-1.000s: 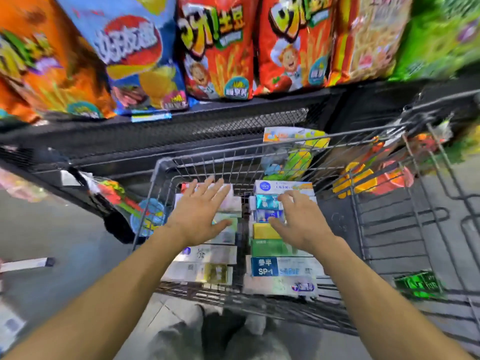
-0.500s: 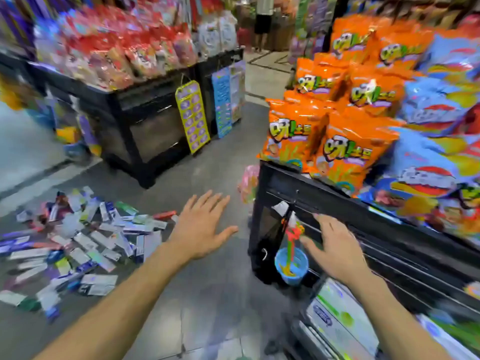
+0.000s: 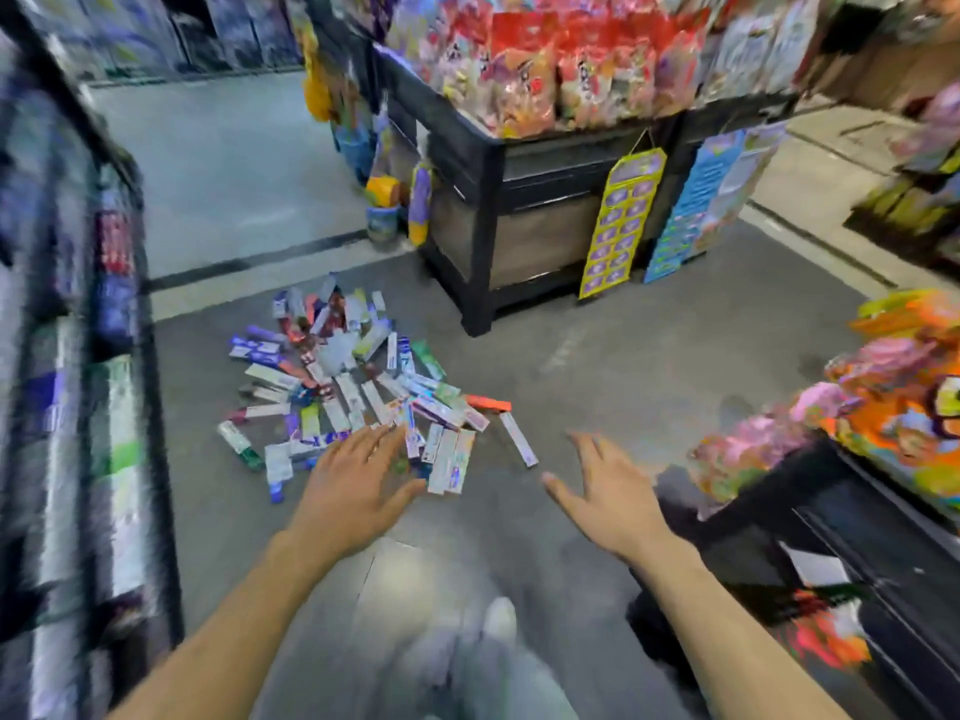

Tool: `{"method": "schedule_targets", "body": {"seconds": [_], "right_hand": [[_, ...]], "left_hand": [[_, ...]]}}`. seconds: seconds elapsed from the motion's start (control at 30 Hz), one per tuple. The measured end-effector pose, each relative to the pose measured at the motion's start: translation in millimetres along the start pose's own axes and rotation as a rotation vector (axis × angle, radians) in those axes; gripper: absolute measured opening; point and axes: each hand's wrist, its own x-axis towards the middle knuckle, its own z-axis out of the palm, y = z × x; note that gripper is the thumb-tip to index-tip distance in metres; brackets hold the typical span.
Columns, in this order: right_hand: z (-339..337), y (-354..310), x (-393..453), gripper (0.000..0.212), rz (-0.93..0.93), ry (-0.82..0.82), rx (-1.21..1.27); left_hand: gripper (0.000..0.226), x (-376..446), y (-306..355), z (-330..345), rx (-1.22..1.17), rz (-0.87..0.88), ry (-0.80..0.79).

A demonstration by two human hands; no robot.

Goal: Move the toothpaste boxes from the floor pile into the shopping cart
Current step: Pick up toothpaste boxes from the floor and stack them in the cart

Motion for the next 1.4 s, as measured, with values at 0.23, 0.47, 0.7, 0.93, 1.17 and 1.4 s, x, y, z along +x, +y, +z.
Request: {"method": "schedule_targets", "body": {"seconds": [0.23,0.47,0.7,0.93,1.17,1.4], "right_hand": [[32,27,126,0.066,-0.021,-0.111,0.034],[95,71,266,0.067,0.016,-0.213,0.074],[242,110,374,0.068,0.057,-0.309,0.142],[438,144,425,0.066,0.13,-0.306,0.172],[631,179,442,0.08,0.219,-0.302,0.257],[736,214,451,0.07,0.195,-0.312,0.214]], "left_hand": [[0.09,91,-32,33,-0.007,-0.126,-0.073],[0.081,211,-66,93,-0.041,-0.195,-0.132],[0.079,302,-123,227,-0.068,-0.258,-0.181],[0.079,355,-192,428,-0.14,-0.213,-0.223],[0.07,377,-226,628,-0.179,-0.06,-0.192],[0.067,406,-250,736,-0.05,0.124,-0.024]]}}
